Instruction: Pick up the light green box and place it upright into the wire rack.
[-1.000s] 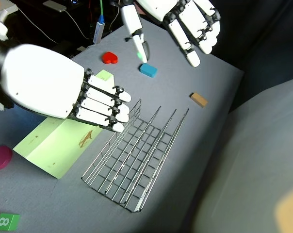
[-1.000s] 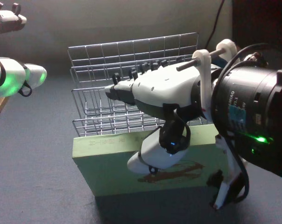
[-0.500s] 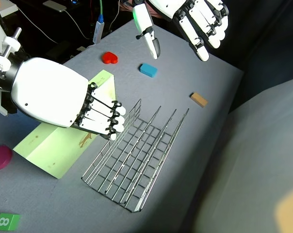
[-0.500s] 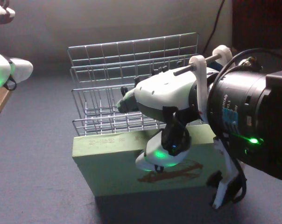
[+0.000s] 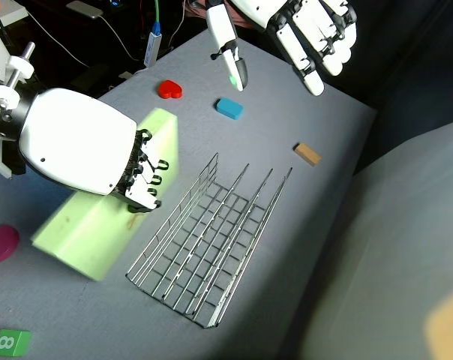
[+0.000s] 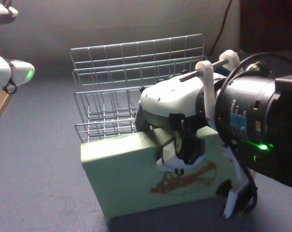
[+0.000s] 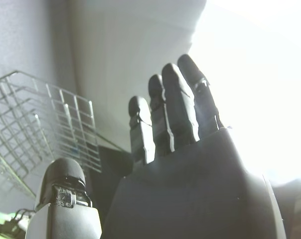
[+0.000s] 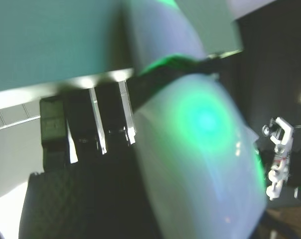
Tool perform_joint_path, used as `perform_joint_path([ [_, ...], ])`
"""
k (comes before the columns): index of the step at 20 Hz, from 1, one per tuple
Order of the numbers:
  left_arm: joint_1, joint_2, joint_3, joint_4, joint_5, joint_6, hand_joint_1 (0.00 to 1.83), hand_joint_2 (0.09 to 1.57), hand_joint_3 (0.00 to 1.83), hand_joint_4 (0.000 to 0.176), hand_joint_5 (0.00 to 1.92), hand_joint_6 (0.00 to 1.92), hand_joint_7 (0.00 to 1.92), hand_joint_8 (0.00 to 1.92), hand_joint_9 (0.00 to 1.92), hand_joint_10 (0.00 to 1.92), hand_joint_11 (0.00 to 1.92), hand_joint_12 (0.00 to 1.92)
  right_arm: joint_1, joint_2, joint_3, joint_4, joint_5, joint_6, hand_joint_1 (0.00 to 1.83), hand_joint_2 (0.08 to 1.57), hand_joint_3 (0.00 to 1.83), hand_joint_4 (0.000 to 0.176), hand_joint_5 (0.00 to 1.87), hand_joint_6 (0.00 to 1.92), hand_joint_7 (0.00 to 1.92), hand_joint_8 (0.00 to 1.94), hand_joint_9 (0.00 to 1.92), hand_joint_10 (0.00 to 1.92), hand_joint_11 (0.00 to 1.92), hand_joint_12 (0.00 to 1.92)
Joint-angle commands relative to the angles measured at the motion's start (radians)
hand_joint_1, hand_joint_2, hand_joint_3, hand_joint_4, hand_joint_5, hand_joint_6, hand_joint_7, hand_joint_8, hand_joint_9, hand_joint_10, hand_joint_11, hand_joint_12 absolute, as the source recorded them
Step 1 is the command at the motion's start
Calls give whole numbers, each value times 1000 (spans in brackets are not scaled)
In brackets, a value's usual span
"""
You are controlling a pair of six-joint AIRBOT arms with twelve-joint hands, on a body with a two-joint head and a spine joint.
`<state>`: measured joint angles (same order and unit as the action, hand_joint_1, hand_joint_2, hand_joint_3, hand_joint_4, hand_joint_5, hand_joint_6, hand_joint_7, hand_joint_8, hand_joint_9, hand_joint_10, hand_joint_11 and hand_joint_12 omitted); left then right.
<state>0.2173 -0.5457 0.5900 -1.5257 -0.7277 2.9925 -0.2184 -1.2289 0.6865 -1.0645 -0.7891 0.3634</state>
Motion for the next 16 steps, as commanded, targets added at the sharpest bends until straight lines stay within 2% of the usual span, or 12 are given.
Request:
perform_joint_path([
  [1,-9,3,3,77,-31,6,61,1172,3,124,272,3,278,3,272,4,0,735,15,3,-1,-52,26,-9,1363,1159,0,0,849,924,922,1129,824,1461,789,1551],
  [4,-7,3,1,70,-31,6,61,1174,4,125,267,0,276,2,268,2,0,736,45,23,-6,26,25,-55,1365,1152,0,0,864,908,935,1105,834,1446,795,1566],
  [10,-6,7,-3,61,-38,6,60,1177,3,125,264,0,274,0,267,1,0,733,147,92,-76,29,22,-115,1364,1156,1,0,848,942,918,1107,839,1449,766,1529],
  [14,-6,13,-3,61,-38,6,60,1177,3,125,258,0,275,1,267,1,0,733,225,109,-89,29,0,-157,1362,1162,0,0,826,967,901,1126,843,1452,764,1534],
  [16,-6,15,-4,61,-39,6,60,1177,2,125,264,3,276,1,270,2,0,736,260,113,-89,22,-11,-161,1373,1131,0,0,894,855,973,1027,927,1390,782,1524],
])
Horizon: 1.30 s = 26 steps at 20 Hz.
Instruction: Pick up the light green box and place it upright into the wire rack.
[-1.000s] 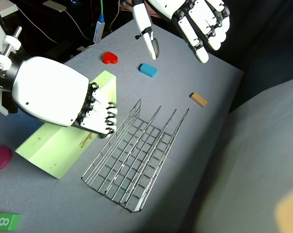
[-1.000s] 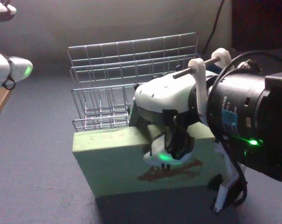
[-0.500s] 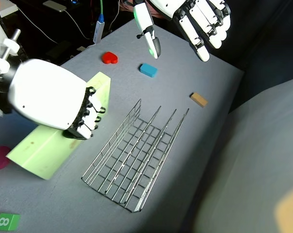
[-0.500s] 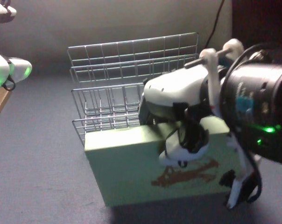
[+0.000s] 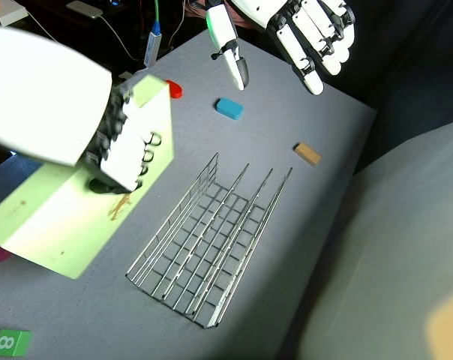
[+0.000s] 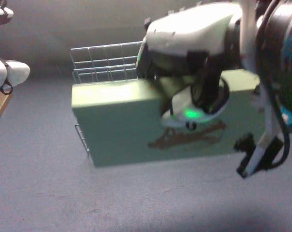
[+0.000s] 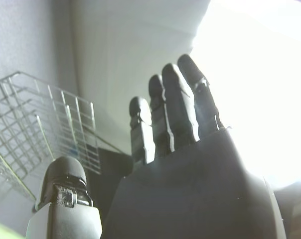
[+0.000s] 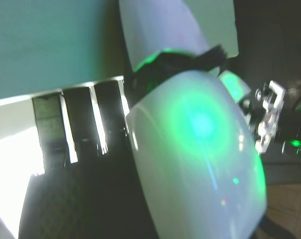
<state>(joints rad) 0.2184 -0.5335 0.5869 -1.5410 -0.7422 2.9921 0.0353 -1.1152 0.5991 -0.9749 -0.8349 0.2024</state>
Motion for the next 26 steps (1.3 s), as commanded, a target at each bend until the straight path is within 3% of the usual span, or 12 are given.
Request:
perform_joint_path([
  [1,-7,5,-2,76,-26,6,60,1177,2,125,269,4,278,2,271,2,0,740,28,1,-1,-76,34,-5,1365,1154,0,0,834,947,923,1089,870,1429,776,1516],
  [4,-7,5,-2,76,-26,6,60,1178,1,124,287,7,288,4,272,2,0,765,79,-2,-1,-133,31,-30,1362,1164,1,0,801,1000,904,1112,847,1454,775,1516],
  [5,-4,5,-4,76,-24,6,61,1178,1,124,291,8,284,2,273,2,0,768,111,-33,14,-217,21,-33,1373,1135,0,0,858,901,961,1034,932,1392,806,1502],
  [8,-4,6,-5,76,-21,6,62,1178,1,124,289,6,284,1,274,2,0,771,121,-75,55,-223,19,-36,1368,1145,3,0,852,941,925,1070,888,1413,790,1492],
  [10,-4,6,-7,76,-21,6,62,1178,0,125,281,1,293,3,278,2,0,789,109,-120,104,-223,14,-36,1361,1169,1,0,785,1029,900,1125,834,1465,753,1501],
  [16,-4,6,-7,76,-16,6,65,1178,0,124,286,3,298,4,285,4,0,786,33,-201,193,-224,31,-20,1363,1162,0,0,810,995,909,1109,854,1447,777,1509],
  [26,-3,5,-4,69,-7,6,65,1178,0,124,291,3,304,3,290,2,0,820,-25,-278,290,-246,69,21,1366,1154,0,0,826,963,933,1080,854,1437,787,1499],
])
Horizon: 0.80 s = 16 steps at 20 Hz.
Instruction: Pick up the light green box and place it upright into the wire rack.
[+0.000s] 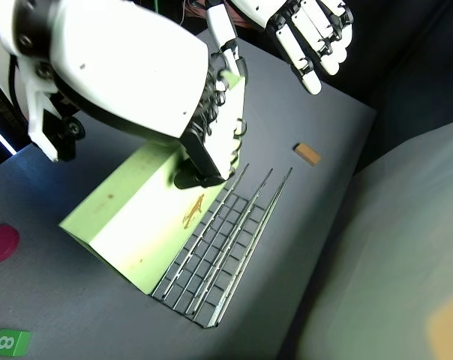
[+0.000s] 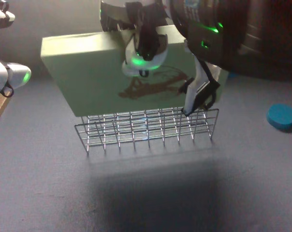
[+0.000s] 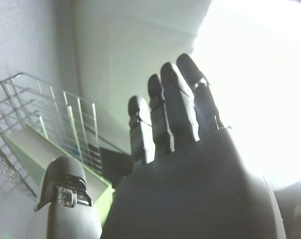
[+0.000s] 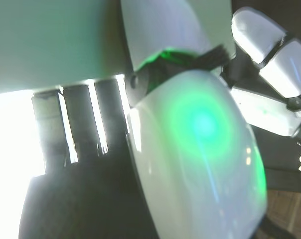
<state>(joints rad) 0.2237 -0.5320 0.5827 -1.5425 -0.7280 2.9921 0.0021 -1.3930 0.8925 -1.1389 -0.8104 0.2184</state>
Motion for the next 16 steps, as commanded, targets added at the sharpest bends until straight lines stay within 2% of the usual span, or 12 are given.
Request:
perform_joint_path([
  [1,-8,4,0,71,-22,6,65,1178,0,124,291,3,304,3,290,2,0,820,4,-7,8,-83,52,9,1366,1154,0,0,826,963,933,1080,854,1437,787,1499],
  [7,-4,4,-1,68,-24,6,65,1178,0,124,299,5,307,3,289,1,0,819,-42,-43,83,-88,109,50,1366,1152,0,0,844,956,932,1078,855,1436,788,1496],
  [16,-1,4,2,68,-19,6,64,1179,0,124,287,0,337,10,306,5,0,822,-130,-68,144,-97,147,86,1365,1154,0,0,840,974,919,1087,859,1430,781,1491],
])
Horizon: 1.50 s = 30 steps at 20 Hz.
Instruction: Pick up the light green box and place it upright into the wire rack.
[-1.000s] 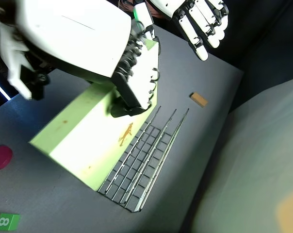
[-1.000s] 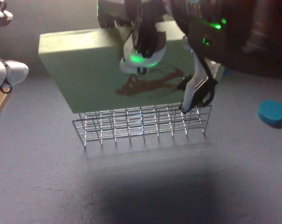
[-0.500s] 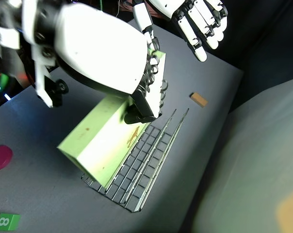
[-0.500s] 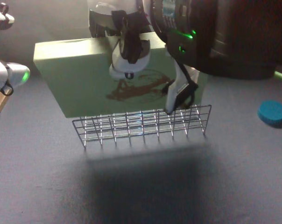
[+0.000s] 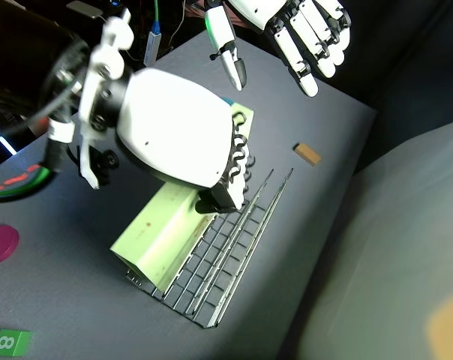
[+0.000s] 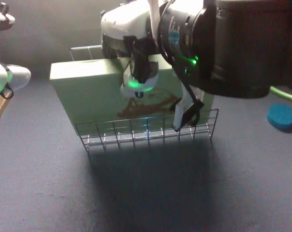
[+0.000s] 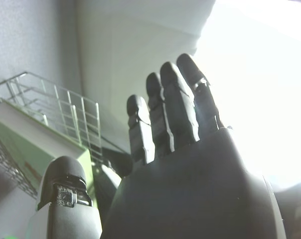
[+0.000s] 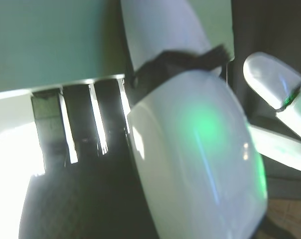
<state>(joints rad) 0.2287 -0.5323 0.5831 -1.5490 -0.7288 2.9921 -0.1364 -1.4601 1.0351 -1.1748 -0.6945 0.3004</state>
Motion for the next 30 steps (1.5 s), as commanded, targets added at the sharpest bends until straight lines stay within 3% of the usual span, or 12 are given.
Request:
perform_joint_path([
  [1,-6,4,2,75,-17,6,64,1179,0,125,286,0,339,10,307,5,0,822,1,-2,5,-62,33,4,1365,1153,0,0,836,975,922,1087,859,1426,789,1491],
  [14,-20,1,-3,63,-13,6,71,1178,0,124,320,6,352,4,303,1,0,819,-36,-10,20,-66,55,9,1365,1153,0,0,836,980,923,1081,858,1425,777,1481],
  [19,-39,-42,-19,43,-42,6,71,1177,0,124,320,4,345,0,311,3,0,820,-39,-9,20,-66,54,2,1364,1154,0,0,839,988,913,1103,858,1408,802,1473],
  [21,-44,-66,-25,40,-65,6,71,1178,0,124,321,5,344,0,314,4,0,819,-39,-8,20,-66,53,-2,1348,1194,2,0,741,1155,870,1176,747,1498,676,1449],
  [22,-44,-75,-28,37,-72,6,71,1178,0,124,324,5,344,0,315,4,0,819,-40,-7,19,-66,53,-4,1208,1213,0,0,712,1254,869,1265,631,1081,598,1423],
  [23,-44,-81,-33,35,-80,6,71,1178,0,124,325,6,345,0,315,4,0,819,-41,-6,18,-66,53,-7,1067,1150,0,0,646,611,730,713,596,835,509,1392],
  [24,-44,-82,-40,36,-87,6,70,1178,0,124,327,6,353,4,316,4,0,819,-41,-5,15,-66,53,-19,1007,1120,0,0,661,253,728,365,586,628,445,1349],
  [25,-44,-82,-45,36,-92,6,70,1178,0,124,333,8,358,6,323,7,0,819,-42,-2,12,-66,53,-23,969,1105,0,0,670,90,736,168,583,462,398,1303],
  [28,-42,-81,-58,36,-93,6,73,1181,1,124,333,6,362,5,330,8,0,821,-43,4,6,-66,55,-24,887,1071,0,0,572,0,632,2,530,88,250,1135],
  [30,-44,-82,-69,36,-110,2,74,1183,2,124,333,5,362,5,331,7,0,822,-30,20,-7,-66,60,-24,846,1058,0,0,526,0,542,0,459,20,165,1062],
])
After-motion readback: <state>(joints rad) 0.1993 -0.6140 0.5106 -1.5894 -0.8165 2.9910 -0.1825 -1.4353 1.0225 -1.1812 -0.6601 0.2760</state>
